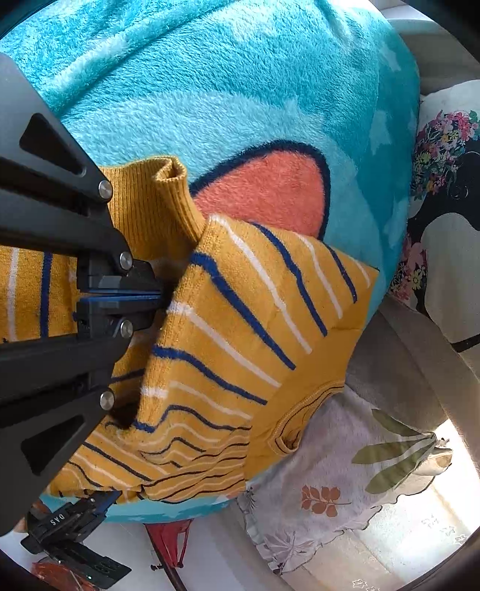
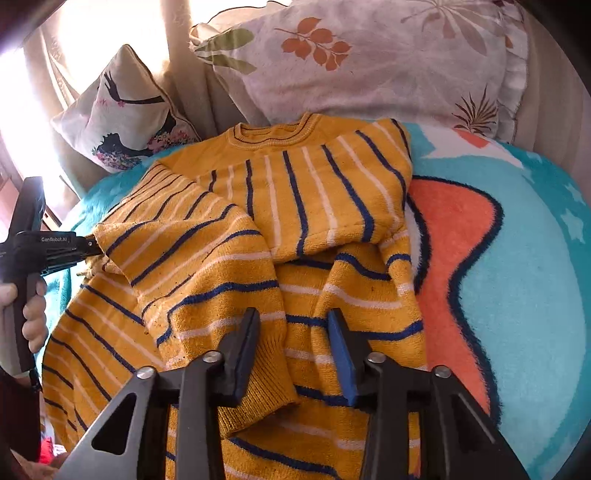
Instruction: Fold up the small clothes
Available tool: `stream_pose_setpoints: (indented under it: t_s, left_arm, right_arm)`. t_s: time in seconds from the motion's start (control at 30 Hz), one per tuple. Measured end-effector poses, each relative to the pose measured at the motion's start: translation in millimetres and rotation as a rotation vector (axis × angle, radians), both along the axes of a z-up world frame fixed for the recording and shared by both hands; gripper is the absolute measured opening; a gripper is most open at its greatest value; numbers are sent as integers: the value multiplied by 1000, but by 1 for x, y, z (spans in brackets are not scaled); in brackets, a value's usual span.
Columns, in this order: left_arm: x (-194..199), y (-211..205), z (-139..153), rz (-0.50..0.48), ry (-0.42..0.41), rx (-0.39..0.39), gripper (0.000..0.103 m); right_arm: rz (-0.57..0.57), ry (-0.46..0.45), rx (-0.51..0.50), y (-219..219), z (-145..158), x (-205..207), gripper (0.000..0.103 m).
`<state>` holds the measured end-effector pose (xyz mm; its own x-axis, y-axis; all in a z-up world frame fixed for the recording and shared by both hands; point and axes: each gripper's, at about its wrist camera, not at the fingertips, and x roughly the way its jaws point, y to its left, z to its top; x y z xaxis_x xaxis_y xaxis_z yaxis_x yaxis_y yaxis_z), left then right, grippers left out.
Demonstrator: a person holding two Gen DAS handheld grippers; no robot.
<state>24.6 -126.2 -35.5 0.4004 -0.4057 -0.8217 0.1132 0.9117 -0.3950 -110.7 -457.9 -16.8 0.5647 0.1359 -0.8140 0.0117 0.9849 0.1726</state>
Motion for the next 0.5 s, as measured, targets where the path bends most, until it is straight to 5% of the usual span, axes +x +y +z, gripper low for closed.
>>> stream_pose_setpoints:
  t_s: [0.13,0.2,0.3,0.33,0.37,0.5]
  left_arm:
    - [-12,-11,5,-19,-43,97,1]
    - [-24,-12,13,-50,-65,115,3]
    - [-44,-3,27,-75,-94,65,25]
    - [-50,1,32,-69,-105,54,32]
    - [-56,6,36,-61,-118,47,33]
    - [-77,29,49,-27,-151,21,34]
  right_arm:
    - [-158,20,-124,-22,4,5,24]
    - [-212,31,-109,-35,4,4,24]
    - [-178,-28,17,-38,15,-10,29]
    - [-141,-44,41,-34,18,-13,42]
    - [-102,-47,68,-28,19,-14,54]
    - [10,7,110,3,5,-4,53]
